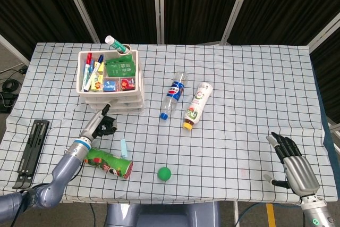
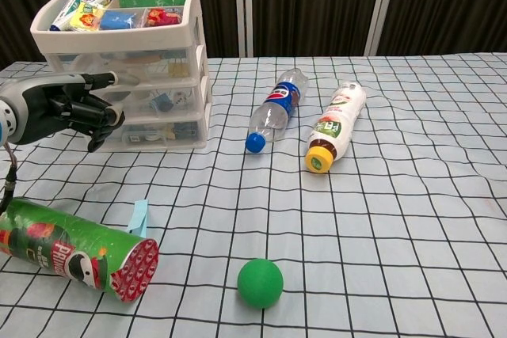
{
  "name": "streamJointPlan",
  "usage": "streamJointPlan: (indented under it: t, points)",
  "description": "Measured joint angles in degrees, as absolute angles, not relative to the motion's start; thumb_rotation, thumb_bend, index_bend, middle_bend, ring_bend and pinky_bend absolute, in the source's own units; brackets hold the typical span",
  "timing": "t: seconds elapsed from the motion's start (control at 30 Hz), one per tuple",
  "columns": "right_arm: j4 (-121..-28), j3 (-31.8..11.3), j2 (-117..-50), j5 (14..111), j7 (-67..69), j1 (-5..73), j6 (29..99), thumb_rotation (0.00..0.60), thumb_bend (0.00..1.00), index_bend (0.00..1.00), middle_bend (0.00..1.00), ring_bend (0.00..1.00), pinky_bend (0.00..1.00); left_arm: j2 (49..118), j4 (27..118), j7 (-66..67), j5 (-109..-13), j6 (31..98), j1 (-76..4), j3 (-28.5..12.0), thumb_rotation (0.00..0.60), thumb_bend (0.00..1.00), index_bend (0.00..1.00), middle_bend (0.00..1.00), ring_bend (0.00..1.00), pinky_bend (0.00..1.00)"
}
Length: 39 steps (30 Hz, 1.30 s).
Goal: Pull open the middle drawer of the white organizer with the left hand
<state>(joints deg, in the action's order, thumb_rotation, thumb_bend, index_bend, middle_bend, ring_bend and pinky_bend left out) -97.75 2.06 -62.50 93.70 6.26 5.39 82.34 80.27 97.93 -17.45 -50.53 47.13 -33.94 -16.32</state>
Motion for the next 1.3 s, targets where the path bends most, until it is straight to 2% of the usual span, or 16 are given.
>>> streamJointPlan:
  t: [0.73, 1.3]
  points:
    - [-97.85, 2.22, -62.66, 93.65, 5.71, 5.43, 82.05, 0.600, 0.04, 0.02, 0.00, 0.00, 0.00, 81.57, 96.61, -19.44, -51.39, 45.94, -34.72, -17.21, 0.600, 0.71, 0.00, 0.77, 0.71, 0.69]
    - [-98.00, 2.32, -62.54, 93.49, 5.63, 5.45, 81.81, 0.600, 0.04, 0.02, 0.00, 0.00, 0.00, 81.70, 96.81, -20.91, -54.76, 45.26, -34.52, -16.43, 0.600, 0.71, 0.05, 0.77, 0.71, 0.69]
